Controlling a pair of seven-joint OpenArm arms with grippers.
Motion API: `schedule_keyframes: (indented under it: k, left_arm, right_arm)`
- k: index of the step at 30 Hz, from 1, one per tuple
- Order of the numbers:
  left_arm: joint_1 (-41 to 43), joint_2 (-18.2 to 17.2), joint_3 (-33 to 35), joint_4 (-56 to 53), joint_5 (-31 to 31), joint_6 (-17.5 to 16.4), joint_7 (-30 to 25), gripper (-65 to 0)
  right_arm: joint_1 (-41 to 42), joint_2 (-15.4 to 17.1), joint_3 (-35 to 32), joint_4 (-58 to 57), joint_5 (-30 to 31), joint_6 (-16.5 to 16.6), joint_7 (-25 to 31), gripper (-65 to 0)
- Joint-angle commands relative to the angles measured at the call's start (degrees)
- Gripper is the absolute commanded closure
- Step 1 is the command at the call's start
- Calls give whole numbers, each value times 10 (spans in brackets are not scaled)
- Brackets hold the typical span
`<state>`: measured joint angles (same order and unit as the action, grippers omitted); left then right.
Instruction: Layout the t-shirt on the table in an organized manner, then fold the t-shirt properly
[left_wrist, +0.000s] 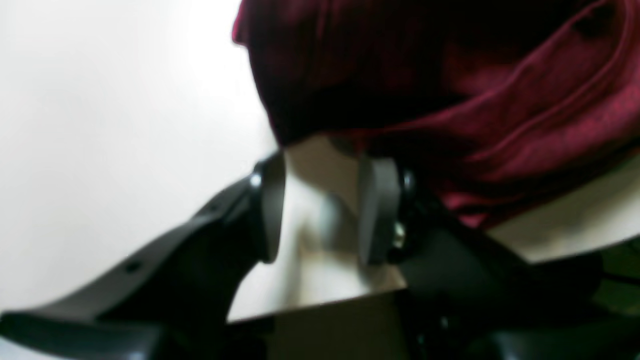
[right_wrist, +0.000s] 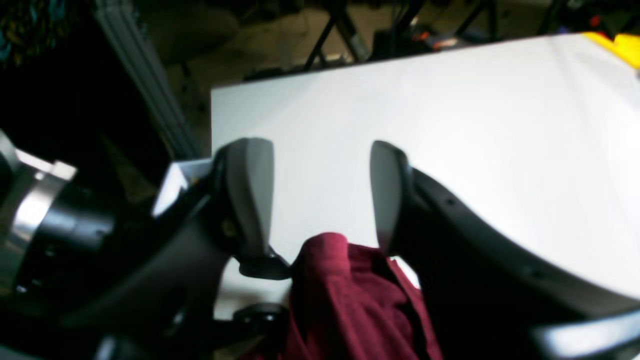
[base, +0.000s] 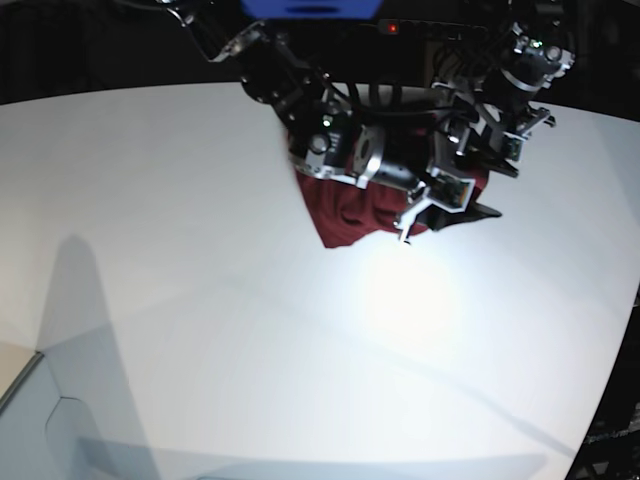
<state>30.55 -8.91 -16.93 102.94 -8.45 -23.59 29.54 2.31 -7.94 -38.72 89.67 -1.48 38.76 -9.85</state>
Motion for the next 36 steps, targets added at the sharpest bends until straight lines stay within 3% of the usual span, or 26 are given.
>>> schedule_keyframes:
  k: [1, 5, 11, 21, 26, 33, 36]
  left_arm:
    - [5, -5, -1, 17, -8, -1, -15, -236]
    - [29, -5, 0, 50, -9, -5, -15, -236]
    - [63, -5, -2, 76, -6, -90, -11, -236]
    - [93, -5, -3, 101, -7, -97, -15, -236]
    - [86, 12, -83, 103, -14, -98, -15, -235]
    - [52, 17, -225, 117, -171, -98, -10, -235]
    - [26, 17, -265, 117, -213, -98, -10, -235]
  right_arm:
    - [6, -11, 0, 16, 13, 12, 16, -333]
    - [6, 3, 14, 18, 13, 12, 16, -333]
    - [6, 15, 38, 18, 13, 12, 16, -331]
    - [6, 27, 83, 12, 13, 12, 13, -331]
    - [6, 28, 119, -22, 13, 12, 14, -327]
    - [4, 35, 140, -87, 13, 12, 16, -212]
    - [-13, 35, 140, -92, 13, 12, 17, -194]
